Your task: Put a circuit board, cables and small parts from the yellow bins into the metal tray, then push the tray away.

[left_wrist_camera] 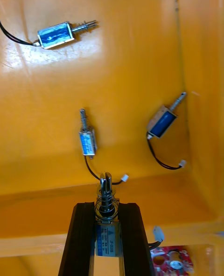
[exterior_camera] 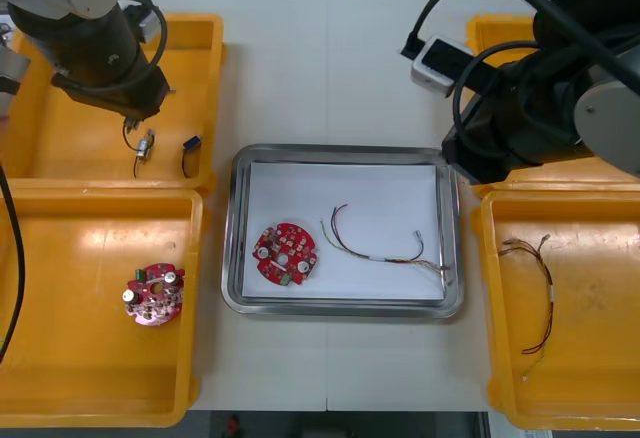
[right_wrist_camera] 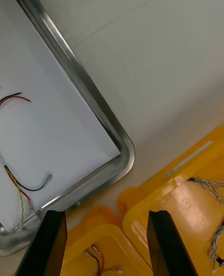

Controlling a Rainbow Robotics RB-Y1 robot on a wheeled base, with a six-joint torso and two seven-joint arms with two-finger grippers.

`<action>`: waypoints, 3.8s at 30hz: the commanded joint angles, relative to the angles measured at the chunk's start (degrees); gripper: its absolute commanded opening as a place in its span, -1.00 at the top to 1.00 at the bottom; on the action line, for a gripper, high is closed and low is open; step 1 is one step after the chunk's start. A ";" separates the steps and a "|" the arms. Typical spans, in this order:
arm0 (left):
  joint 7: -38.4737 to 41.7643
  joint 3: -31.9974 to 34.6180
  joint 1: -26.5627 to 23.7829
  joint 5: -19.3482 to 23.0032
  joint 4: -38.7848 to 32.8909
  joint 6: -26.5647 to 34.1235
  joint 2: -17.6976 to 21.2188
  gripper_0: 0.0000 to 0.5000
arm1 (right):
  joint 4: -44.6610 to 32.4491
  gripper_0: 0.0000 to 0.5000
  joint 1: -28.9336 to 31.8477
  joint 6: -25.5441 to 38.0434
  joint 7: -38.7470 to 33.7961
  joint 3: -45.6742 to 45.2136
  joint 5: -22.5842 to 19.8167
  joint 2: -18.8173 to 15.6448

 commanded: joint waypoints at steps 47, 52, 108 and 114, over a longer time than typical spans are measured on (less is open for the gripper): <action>26.11 -16.01 14.11 -14.84 -20.41 -10.02 -18.71 0.99 | 51.98 -1.00 -13.31 -5.16 15.66 -25.17 7.01 -3.76; 26.19 -17.42 14.81 -16.15 -19.01 -12.13 -18.71 1.00 | 55.67 -1.00 -13.75 -9.47 16.80 -24.82 7.09 -3.85; 25.32 -12.50 11.21 -14.31 -17.95 -6.95 -17.84 -1.00 | 82.83 -1.00 -14.01 -40.32 31.39 -23.68 7.97 0.02; 24.09 -8.72 8.31 -10.79 -18.04 -2.90 -16.43 -1.00 | 82.83 -1.00 -12.69 -40.93 31.66 -23.59 7.27 0.02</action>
